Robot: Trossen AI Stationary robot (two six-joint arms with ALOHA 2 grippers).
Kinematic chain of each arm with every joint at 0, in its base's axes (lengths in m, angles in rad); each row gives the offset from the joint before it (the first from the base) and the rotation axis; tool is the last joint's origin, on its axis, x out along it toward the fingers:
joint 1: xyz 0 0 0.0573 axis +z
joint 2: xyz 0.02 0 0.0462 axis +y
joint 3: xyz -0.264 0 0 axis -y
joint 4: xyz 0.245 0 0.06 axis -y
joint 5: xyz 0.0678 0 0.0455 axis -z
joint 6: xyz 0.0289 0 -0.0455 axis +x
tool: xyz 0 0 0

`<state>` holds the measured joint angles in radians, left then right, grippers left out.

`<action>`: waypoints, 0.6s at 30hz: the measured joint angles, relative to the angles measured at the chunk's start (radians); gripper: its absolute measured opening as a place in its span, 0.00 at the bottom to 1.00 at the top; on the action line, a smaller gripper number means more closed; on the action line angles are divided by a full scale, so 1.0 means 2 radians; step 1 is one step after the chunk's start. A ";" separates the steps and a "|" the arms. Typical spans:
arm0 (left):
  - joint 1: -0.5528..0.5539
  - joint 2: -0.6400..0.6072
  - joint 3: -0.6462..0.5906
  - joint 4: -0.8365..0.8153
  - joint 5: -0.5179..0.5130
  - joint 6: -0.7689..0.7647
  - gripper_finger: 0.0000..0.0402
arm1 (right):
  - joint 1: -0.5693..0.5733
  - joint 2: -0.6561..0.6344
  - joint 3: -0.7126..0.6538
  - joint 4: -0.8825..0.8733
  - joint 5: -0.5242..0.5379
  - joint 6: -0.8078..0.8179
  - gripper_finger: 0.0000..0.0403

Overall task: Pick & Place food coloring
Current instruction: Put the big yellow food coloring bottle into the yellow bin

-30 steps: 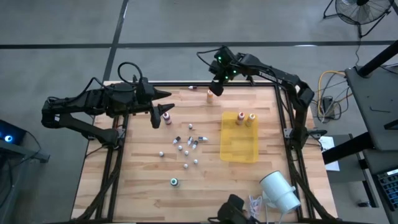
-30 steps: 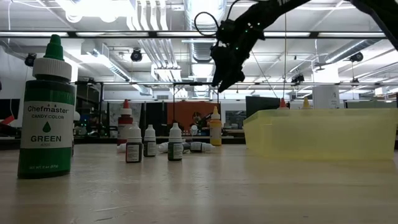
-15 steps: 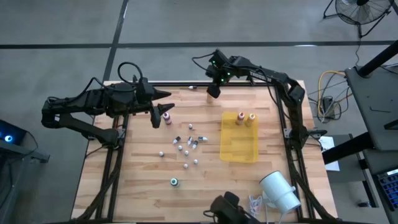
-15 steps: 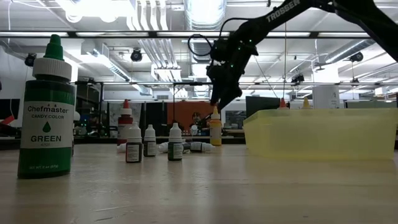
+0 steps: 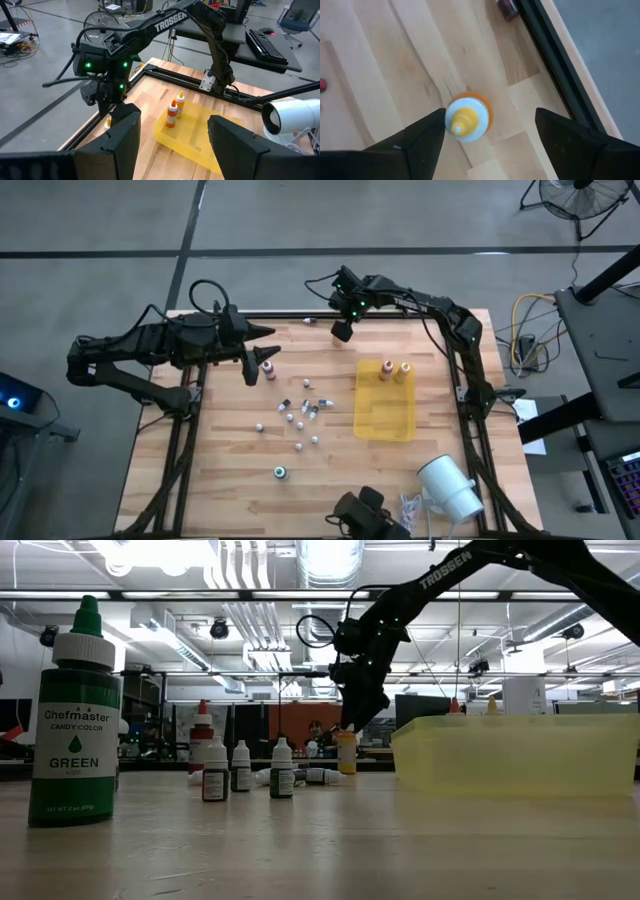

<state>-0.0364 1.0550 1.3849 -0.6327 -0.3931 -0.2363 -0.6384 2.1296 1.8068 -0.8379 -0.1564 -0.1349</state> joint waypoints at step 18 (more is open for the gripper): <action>0.000 0.000 0.000 0.000 0.000 0.000 0.51 | 0.000 0.001 0.000 0.003 0.000 0.000 0.63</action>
<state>-0.0364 1.0550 1.3849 -0.6327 -0.3938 -0.2363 -0.6380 2.1323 1.8065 -0.8314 -0.1558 -0.1341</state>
